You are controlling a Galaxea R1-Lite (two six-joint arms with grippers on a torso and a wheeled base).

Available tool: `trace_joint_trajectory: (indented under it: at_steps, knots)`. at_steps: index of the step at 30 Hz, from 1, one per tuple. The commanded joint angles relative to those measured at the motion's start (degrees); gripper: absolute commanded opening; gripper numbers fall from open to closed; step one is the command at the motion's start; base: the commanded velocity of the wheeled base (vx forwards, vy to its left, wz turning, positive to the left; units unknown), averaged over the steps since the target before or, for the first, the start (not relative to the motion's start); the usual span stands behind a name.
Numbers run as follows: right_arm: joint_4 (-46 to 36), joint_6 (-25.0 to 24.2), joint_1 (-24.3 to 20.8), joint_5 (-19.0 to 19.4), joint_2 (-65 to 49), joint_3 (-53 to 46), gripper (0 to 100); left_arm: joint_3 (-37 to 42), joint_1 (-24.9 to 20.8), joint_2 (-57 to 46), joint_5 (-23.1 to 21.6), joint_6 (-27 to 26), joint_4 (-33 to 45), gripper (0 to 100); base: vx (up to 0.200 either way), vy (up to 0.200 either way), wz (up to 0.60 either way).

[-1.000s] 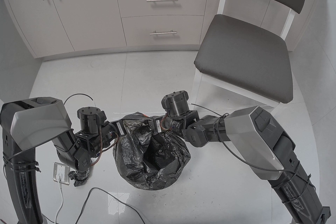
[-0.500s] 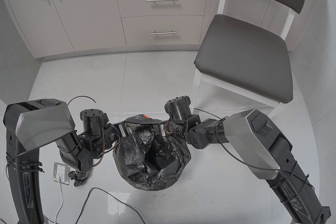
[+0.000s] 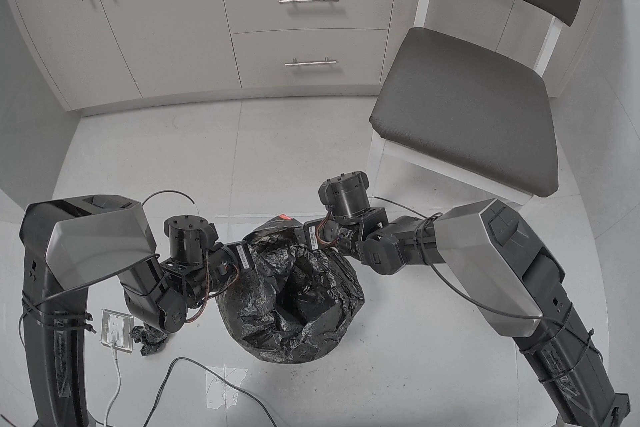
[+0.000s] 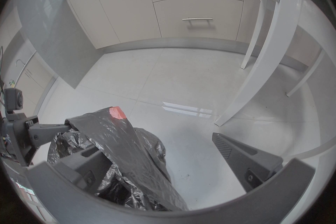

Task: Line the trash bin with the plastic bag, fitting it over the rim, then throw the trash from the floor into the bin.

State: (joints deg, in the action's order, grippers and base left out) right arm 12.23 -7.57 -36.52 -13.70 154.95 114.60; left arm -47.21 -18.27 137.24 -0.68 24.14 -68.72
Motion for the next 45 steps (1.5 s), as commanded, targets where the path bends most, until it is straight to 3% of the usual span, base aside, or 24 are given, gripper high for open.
trace_joint_trajectory:
  at_steps: [1,16,28,45]
  knots:
    - [0.08,0.01,1.02,-0.01,0.00,-0.01,100,-1.04,-0.01,1.71,-0.02,-0.06,0.16,0,0.000,0.000,0.00]
    - [-1.94,0.01,2.42,0.08,2.72,-0.01,100,-3.94,0.26,3.30,0.07,-0.06,2.36,0,0.000,0.000,0.00]
    - [-1.94,0.01,2.77,-0.01,3.95,-0.01,100,-4.20,3.95,0.22,0.07,0.21,3.86,0,0.000,0.000,0.00]
    - [-1.94,0.01,3.21,-0.01,4.13,-0.01,100,-9.56,3.86,7.43,0.07,0.21,9.04,0,0.000,0.000,0.00]
